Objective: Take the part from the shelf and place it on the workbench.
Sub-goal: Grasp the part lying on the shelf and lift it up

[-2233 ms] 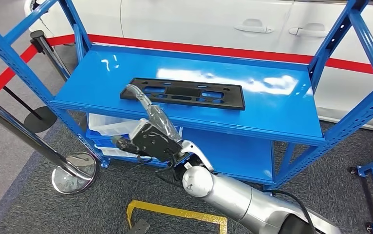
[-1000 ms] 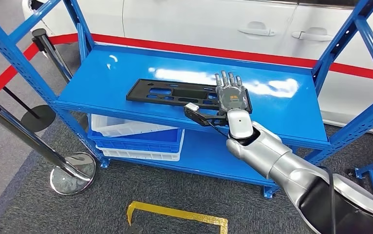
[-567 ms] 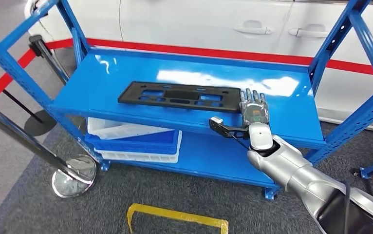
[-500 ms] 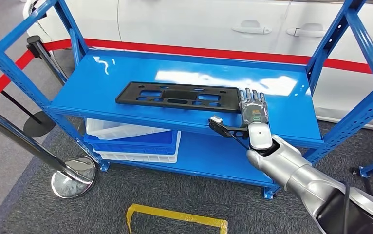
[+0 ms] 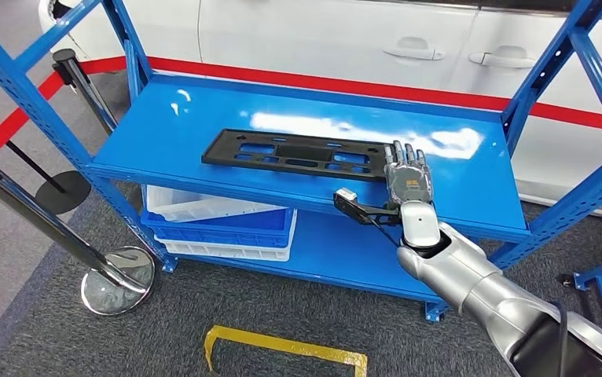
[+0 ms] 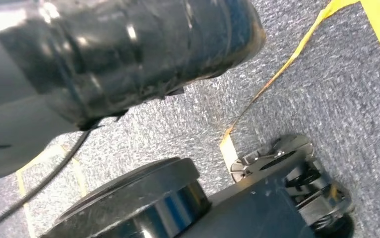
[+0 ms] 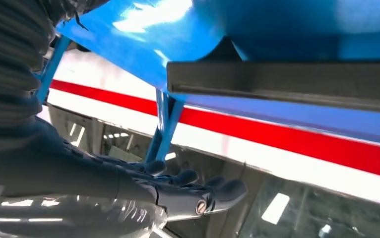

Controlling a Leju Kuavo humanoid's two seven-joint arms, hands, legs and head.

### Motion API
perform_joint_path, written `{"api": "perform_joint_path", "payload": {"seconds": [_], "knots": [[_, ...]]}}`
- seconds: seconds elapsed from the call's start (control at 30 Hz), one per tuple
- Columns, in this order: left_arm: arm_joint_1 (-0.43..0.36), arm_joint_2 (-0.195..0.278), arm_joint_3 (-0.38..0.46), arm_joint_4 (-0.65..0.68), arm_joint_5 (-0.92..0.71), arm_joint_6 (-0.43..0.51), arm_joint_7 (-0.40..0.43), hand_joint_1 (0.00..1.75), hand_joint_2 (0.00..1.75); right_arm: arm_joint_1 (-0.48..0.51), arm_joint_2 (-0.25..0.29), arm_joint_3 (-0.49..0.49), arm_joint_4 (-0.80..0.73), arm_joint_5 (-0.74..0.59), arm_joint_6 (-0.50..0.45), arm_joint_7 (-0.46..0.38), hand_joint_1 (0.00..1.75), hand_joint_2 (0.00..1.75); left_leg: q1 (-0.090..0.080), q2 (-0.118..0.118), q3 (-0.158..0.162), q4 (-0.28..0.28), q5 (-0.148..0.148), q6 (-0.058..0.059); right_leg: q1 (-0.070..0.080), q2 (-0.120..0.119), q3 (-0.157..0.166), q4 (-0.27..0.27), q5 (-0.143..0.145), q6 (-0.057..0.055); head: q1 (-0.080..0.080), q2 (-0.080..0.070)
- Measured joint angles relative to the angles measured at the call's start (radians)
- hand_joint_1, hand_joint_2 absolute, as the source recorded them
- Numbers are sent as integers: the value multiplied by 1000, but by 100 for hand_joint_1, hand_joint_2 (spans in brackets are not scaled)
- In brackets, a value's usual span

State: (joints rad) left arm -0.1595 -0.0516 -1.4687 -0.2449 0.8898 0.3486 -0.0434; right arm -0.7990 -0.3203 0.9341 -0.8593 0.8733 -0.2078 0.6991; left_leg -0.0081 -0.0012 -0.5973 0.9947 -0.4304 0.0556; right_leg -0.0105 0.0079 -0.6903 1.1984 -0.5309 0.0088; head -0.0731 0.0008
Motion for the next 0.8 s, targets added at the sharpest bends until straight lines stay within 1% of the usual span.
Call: {"api": "perform_joint_path", "payload": {"seconds": [0.03,0.07,0.1,0.13,0.17,0.2,0.23,0.27,0.3,0.33,0.37,0.4,0.43,0.47,0.53,0.57,0.6,0.63,0.67,0.7,0.73,0.77,0.8], "knots": [[1,0,0,0,0,0,0,0,0,4,-1,-3,-2,0,-2,0,0,175,0,0,-1,1,0,2,0,0,-26,59,-24,2,1,0],[2,0,0,0,-1,-1,1,0,0,7,-2,-5,-4,-1,-7,0,0,131,0,-1,-1,2,-1,1,-1,0,-42,96,-33,5,1,0],[3,0,0,0,-1,-2,2,0,0,10,-2,-6,-8,-7,-15,-1,0,87,1,-2,-1,4,-2,1,-3,-1,-44,100,-23,8,1,0],[4,-1,0,0,-1,-3,3,0,0,10,-3,-8,-13,-15,-26,-3,0,44,2,-3,-1,9,-4,-1,-6,-1,-27,67,3,10,1,0],[4,-2,0,0,-1,-3,4,0,0,9,-3,-10,-20,-29,-44,-9,0,0,3,-4,-2,15,-9,-5,-10,-2,4,4,36,13,1,0],[3,-2,0,0,-2,-3,5,0,0,5,-2,-13,-27,-48,-66,-19,0,0,3,-4,-5,24,-15,-11,-11,-3,35,-56,57,15,2,0],[2,-3,0,0,-3,-3,7,0,0,1,1,-16,-35,-69,-89,-34,0,0,2,-5,-9,35,-21,-17,-11,-2,59,-102,71,12,2,0],[1,-3,0,0,-6,-3,9,0,0,-3,4,-19,-42,-92,-111,-49,0,0,1,-5,-14,43,-24,-22,-10,-1,71,-126,73,7,2,0],[0,-4,0,0,-8,-3,11,0,0,-5,8,-20,-48,-114,-127,-64,0,0,0,-6,-18,47,-25,-26,-7,1,72,-128,68,0,1,0],[1,-4,0,0,-10,-3,13,0,0,-7,12,-21,-54,-134,-137,-78,0,0,1,-6,-19,49,-25,-29,-6,1,70,-129,70,-8,0,0],[1,-5,0,0,-12,-3,14,0,0,-9,16,-22,-58,-152,-143,-89,0,0,2,-6,-21,51,-27,-33,-6,0,69,-129,72,-13,0,0],[1,-6,0,0,-14,-3,15,0,0,-12,21,-22,-62,-169,-147,-99,0,0,3,-5,-25,60,-34,-38,-7,0,70,-130,73,-18,-1,0],[1,-7,0,0,-15,-2,15,0,0,-16,25,-24,-65,-183,-152,-108,0,0,4,-5,-37,87,-51,-44,-9,-1,70,-131,74,-24,-4,0],[0,-7,0,0,-16,-2,15,0,0,-20,30,-25,-68,-194,-156,-116,0,0,6,-4,-58,132,-76,-50,-10,-1,70,-132,75,-28,-5,0],[0,-9,0,0,-16,-2,15,0,0,-23,40,-27,-71,-207,-161,-128,0,0,10,-4,-116,256,-129,-58,-8,-2,70,-132,74,-32,-8,0],[0,-9,-1,0,-17,-2,15,0,0,-23,44,-27,-72,-214,-163,-135,0,0,11,-4,-141,302,-140,-59,-6,-2,70,-132,74,-33,-8,0],[1,-10,-1,0,-17,-2,13,0,0,-23,47,-27,-72,-223,-165,-144,0,0,11,-4,-151,316,-134,-58,-5,-2,71,-132,73,-33,-8,0],[1,-10,-1,0,-19,-2,10,0,0,-23,51,-27,-73,-237,-167,-159,0,0,10,-4,-144,294,-111,-54,-4,-2,71,-132,73,-34,-8,0],[1,-11,-1,0,-21,-3,6,0,0,-23,54,-27,-74,-257,-169,-186,0,0,9,-4,-120,238,-75,-48,-3,-1,72,-132,73,-34,-8,0],[1,-11,-1,0,-23,-3,1,0,0,-23,57,-27,-77,-278,-170,-221,0,0,6,-4,-89,168,-44,-40,-2,-1,72,-132,73,-34,-7,0],[0,-11,-1,0,-26,-4,-4,0,0,-23,59,-27,-80,-295,-168,-261,0,0,2,-4,-60,106,-23,-33,-1,0,72,-133,73,-33,-7,0],[-1,-11,-1,0,-27,-5,-8,0,0,-23,61,-27,-84,-306,-165,-296,0,0,-2,-5,-40,64,-12,-28,-2,0,71,-135,74,-31,-7,0],[-2,-11,-1,0,-28,-6,-11,0,0,-22,63,-27,-87,-311,-160,-322,0,0,-6,-5,-31,45,-13,-24,-2,0,71,-138,75,-28,-7,0]]}}
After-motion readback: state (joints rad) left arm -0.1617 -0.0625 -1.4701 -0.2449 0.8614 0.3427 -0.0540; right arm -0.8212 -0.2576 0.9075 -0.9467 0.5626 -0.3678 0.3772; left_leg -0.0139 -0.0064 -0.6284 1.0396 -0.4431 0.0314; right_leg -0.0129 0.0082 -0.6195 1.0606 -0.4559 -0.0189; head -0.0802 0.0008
